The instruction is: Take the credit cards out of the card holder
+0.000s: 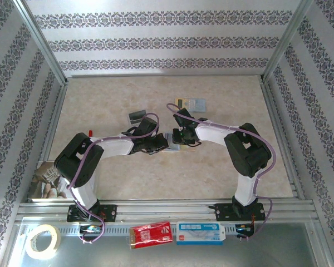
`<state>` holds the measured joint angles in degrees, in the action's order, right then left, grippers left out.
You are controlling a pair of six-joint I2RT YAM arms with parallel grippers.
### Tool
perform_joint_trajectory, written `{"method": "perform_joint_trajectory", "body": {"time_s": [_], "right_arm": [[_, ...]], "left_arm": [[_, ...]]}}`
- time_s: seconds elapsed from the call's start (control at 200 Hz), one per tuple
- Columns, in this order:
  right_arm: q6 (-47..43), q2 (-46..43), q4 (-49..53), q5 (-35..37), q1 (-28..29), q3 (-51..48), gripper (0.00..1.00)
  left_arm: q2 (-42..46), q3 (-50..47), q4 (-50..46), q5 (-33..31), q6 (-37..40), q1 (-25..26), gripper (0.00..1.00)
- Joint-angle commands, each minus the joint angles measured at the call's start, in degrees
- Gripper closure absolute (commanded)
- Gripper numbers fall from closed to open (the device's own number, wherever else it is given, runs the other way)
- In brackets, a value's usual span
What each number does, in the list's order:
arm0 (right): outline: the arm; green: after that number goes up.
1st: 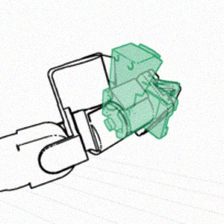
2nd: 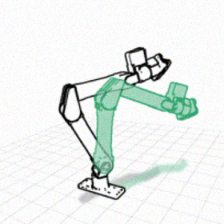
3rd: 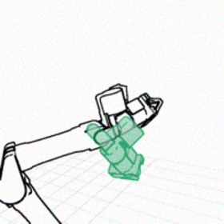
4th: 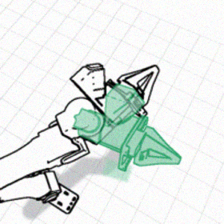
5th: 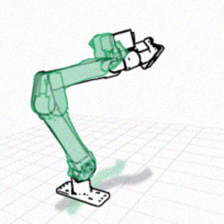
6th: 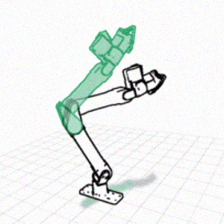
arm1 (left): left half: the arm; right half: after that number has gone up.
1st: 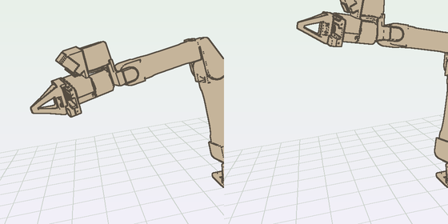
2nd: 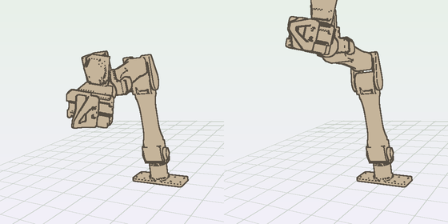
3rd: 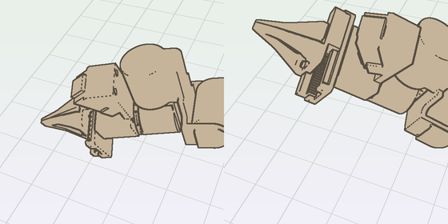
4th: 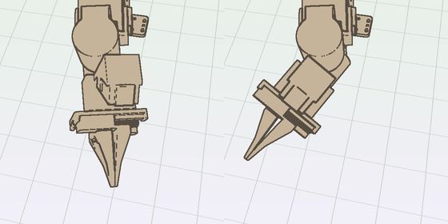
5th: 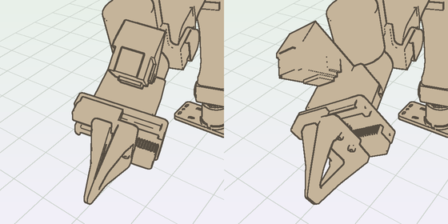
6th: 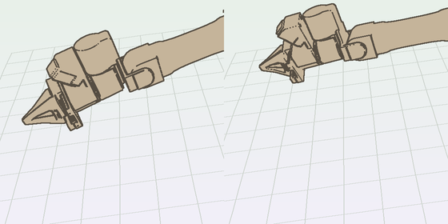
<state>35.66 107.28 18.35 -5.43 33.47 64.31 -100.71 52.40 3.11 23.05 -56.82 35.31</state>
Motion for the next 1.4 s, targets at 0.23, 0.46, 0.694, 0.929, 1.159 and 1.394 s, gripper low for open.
{"method": "perform_joint_trajectory", "body": {"time_s": [0.23,0.46,0.694,0.929,1.159,1.394], "right_arm": [[0.3,2.1,1.9,-1.4,0.0,-2.3,0.78],[0.4,1.9,1.6,-1.6,0.1,-2.7,0.78],[0.3,1.6,1.6,-1.5,0.0,-2.8,0.79],[0.3,1.4,1.6,-1.5,-0.1,-3.0,0.79],[0.4,1.0,1.5,-1.4,-0.2,-3.1,0.79],[0.5,0.9,1.4,-1.8,-0.5,-3.1,0.8]], "left_arm": [[-3.5,2.4,3.0,1.0,-0.9,0.6,0.88],[-4.1,2.7,3.2,1.1,-0.3,0.6,0.84],[-3.8,2.0,5.8,2.0,0.4,0.6,0.79],[-4.4,1.8,6.4,2.1,1.1,0.6,0.75],[-4.2,1.1,6.8,1.5,1.1,0.6,0.75],[-4.0,1.2,7.0,1.5,1.8,0.5,0.82]]}}
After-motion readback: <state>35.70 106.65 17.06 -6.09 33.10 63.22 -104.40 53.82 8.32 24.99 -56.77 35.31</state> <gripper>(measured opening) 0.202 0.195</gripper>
